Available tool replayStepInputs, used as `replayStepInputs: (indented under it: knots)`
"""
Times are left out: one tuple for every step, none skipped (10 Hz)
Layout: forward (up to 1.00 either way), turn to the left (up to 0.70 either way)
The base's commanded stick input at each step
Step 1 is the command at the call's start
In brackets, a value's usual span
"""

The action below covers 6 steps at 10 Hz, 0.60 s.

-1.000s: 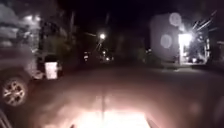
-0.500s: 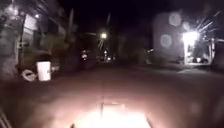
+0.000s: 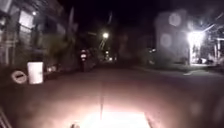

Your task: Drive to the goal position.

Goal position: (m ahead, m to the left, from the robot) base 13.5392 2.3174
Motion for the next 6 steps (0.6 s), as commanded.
replayStepInputs:
  knots:
    - [1.00, 0.00]
    - [1.00, 0.00]
    - [1.00, 0.00]
    - [1.00, 0.00]
    - [1.00, 0.00]
    - [1.00, 0.00]
